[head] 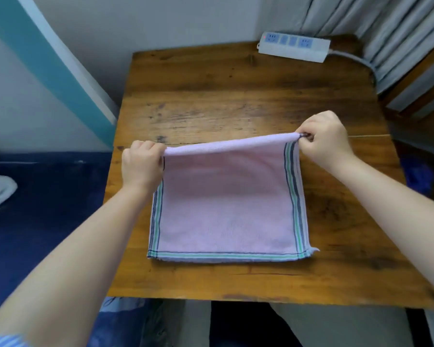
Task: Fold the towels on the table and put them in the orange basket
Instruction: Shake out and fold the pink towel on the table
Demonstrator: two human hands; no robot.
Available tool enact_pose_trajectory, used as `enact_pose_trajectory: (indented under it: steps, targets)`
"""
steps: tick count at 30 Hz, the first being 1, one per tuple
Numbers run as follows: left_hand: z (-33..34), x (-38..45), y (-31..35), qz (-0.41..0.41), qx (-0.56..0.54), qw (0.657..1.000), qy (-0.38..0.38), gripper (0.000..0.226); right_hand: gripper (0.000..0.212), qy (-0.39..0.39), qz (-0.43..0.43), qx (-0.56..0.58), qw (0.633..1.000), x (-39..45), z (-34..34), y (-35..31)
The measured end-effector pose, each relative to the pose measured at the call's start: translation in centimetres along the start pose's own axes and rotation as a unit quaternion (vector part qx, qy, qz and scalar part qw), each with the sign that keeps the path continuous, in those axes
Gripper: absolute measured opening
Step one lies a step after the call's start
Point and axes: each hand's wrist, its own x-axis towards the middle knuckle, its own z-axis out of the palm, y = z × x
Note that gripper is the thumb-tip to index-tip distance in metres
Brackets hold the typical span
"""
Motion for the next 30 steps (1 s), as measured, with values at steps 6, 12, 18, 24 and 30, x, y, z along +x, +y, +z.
enact_pose_trajectory:
  steps: [6, 12, 18, 24, 30]
  targets:
    - [-2.1, -7.3, 0.1, 0.029, -0.092, 0.994, 0.041, 0.025, 0.017, -0.004, -0.003, 0.043, 0.999, -7.7, -1.5, -1.2]
    - [-2.7, -12.5, -0.8, 0.136, -0.130, 0.982, 0.018, 0.025, 0.025, 0.015, -0.025, 0.060, 0.998, -14.0, -0.9, -2.5]
    - [-1.8, -15.9, -1.7, 0.159, -0.151, 0.975, -0.025, 0.021, 0.028, 0.039, -0.033, 0.040, 0.998, -17.3, 0.4, -2.3]
    - [-0.6, -18.5, -1.9, 0.159, -0.172, 0.971, -0.056, 0.027, 0.030, 0.038, -0.048, 0.019, 0.998, -19.9, 1.4, -2.4]
    - [0.6, -18.8, -2.1, 0.133, -0.130, 0.975, -0.121, 0.020, 0.031, -0.007, -0.050, -0.004, 0.999, -20.8, 2.8, -2.2]
